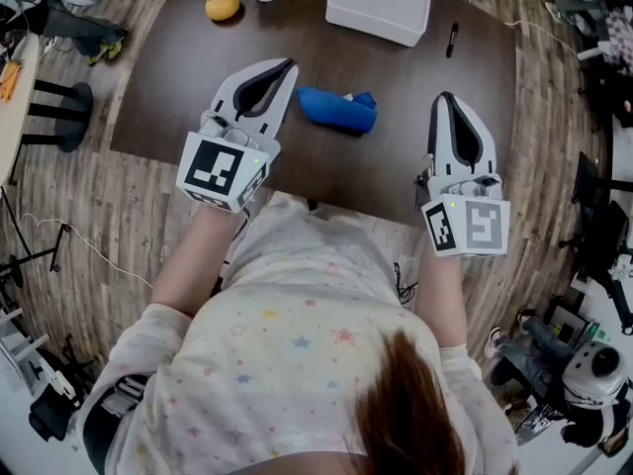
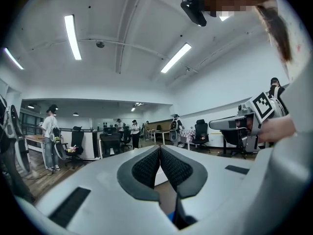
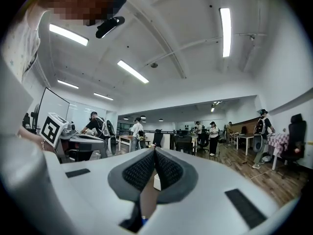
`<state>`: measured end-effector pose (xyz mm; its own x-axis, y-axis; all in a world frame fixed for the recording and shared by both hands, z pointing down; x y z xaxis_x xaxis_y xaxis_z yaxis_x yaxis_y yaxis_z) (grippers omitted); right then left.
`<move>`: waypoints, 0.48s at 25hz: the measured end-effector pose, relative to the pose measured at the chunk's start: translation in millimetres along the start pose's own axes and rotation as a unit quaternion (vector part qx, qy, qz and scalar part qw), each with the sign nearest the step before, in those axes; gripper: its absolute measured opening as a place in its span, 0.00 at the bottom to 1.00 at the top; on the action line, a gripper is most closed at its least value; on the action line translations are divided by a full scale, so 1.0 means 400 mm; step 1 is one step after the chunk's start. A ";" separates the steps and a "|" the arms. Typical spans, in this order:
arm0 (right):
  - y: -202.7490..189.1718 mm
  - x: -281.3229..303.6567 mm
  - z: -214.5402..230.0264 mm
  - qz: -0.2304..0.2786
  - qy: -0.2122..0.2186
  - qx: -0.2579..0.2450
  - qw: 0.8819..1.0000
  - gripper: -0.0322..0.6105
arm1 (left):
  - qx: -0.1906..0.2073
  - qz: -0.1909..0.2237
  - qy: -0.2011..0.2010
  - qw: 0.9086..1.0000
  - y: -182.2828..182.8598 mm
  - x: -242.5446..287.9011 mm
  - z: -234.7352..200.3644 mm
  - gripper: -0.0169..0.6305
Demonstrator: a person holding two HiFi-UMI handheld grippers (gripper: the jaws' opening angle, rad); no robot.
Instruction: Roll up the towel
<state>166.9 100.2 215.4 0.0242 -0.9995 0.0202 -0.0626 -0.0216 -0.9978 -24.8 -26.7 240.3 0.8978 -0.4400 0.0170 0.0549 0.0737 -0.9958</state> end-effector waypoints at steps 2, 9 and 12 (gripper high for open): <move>-0.006 0.000 0.008 0.000 0.003 0.002 1.000 0.05 | -0.008 0.003 0.006 1.000 -0.001 0.002 0.001 0.05; -0.022 0.001 0.050 0.004 0.012 0.016 1.000 0.05 | -0.031 0.008 0.021 0.999 -0.006 0.020 0.010 0.05; -0.021 0.010 0.056 0.006 0.017 0.011 1.000 0.05 | -0.041 0.007 0.025 0.999 -0.010 0.023 0.008 0.05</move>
<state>189.7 97.0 222.7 -0.0103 -0.9999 0.0095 -0.0399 -0.0091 -0.9992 -15.3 -28.3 244.6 0.8747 -0.4846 0.0006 0.0046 0.0070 -1.0000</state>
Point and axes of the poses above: the fingertips, and each gripper's own axes: x forward along the fingers, z to its right, y out of its top, the point moved 4 cm from there along -x, backward along the fingers
